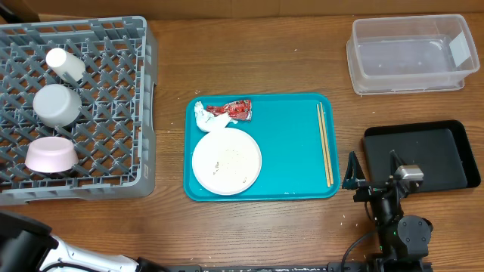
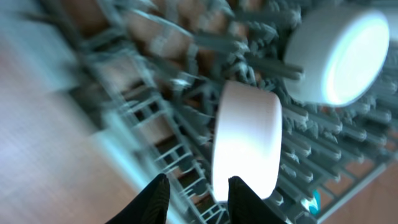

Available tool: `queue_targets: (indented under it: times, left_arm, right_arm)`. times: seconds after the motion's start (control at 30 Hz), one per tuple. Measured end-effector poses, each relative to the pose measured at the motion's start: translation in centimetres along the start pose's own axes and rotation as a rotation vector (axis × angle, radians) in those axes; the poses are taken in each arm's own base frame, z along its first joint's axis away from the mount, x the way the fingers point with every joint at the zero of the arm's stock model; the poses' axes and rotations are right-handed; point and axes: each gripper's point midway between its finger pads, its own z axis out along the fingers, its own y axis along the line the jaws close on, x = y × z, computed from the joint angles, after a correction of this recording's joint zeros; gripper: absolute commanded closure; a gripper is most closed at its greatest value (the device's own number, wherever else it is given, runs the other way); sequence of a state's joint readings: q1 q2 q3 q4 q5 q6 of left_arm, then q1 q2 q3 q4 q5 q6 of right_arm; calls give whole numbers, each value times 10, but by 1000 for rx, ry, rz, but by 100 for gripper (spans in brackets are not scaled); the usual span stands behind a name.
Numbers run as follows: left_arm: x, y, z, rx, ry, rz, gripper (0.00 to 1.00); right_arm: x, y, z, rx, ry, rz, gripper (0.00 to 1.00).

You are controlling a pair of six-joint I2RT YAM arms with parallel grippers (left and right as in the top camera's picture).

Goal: Sort waste into correct bins and load items into the dishwasher
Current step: 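Lift the left gripper up and away from the placed bowl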

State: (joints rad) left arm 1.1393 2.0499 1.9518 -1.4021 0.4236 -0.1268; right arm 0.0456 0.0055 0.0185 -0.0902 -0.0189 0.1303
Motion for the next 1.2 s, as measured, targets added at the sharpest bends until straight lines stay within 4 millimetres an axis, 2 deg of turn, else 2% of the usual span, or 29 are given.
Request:
queue_targets:
  times: [0.03,0.17,0.23,0.43,0.53,0.67,0.8,0.9,1.03,1.2]
  left_arm:
    - [-5,0,-11,-26,-27,-7,93]
    - [-24,-13,-48,-54,-143,-3,96]
    - [-25,-27,-53,-17,-158,13,96]
    - [-3,-83,-32,34,-93,124,96]
    - [13,-115,-13,-22,-75,233,96]
    - [31,-137,4,-150,-80,348,96]
    - [32,-136,8,-251,-112,368,96]
    - [30,-123,14,-305,-108,350,96]
    - [36,-100,42,-361,-53,321,96]
    - [46,-88,67,-354,10,308,96]
  right_arm:
    - [0,0,0,0,0,0,0]
    - [0,0,0,0,0,0,0]
    - [0,0,0,0,0,0,0]
    - [0,0,0,0,0,0,0]
    - [0,0,0,0,0,0,0]
    - [0,0,0,1,0,0,0]
    - [0,0,0,0,0,0,0]
    - [0,0,0,0,0,0,0]
    - [0,0,0,0,-1,0,0]
    - [0,0,0,0,0,0,0]
